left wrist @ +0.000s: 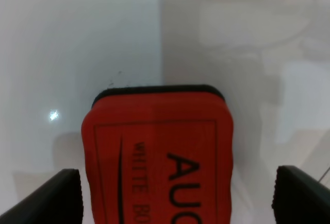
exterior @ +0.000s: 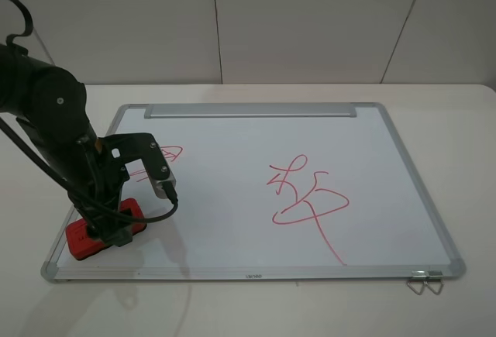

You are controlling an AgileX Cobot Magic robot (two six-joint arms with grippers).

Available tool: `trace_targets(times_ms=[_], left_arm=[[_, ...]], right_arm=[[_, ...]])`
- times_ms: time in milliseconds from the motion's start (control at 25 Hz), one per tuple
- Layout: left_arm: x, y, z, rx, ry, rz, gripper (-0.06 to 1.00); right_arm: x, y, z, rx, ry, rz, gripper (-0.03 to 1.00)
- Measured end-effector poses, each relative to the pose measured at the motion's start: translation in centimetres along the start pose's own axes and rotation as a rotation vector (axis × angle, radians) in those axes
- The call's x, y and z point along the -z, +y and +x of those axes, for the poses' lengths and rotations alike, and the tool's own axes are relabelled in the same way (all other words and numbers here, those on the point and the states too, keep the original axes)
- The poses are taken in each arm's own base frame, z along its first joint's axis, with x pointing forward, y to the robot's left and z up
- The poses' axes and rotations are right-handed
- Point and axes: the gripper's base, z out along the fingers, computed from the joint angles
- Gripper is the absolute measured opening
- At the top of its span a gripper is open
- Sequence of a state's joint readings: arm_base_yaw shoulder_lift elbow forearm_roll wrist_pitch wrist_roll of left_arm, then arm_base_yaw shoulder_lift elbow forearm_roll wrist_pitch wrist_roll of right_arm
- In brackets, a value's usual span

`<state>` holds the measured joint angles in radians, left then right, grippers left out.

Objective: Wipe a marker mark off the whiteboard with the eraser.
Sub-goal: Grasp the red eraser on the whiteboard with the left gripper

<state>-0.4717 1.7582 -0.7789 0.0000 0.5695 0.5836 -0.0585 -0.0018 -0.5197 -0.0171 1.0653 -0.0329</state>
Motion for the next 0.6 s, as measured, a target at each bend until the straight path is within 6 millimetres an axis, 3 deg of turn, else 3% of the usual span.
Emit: trace_targets(times_ms=[200, 600], left_arm=[[-1.3, -0.1, 0.0, 0.013, 0.022, 0.024, 0.74], [-1.4, 0.0, -0.1, -0.001, 0.019, 0.013, 0.71]], right_arm=[[0.0, 0.0, 0.0, 0.000, 0.000, 0.000, 0.71], [0.0, 0.0, 0.0, 0.000, 0.000, 0.000, 0.71]])
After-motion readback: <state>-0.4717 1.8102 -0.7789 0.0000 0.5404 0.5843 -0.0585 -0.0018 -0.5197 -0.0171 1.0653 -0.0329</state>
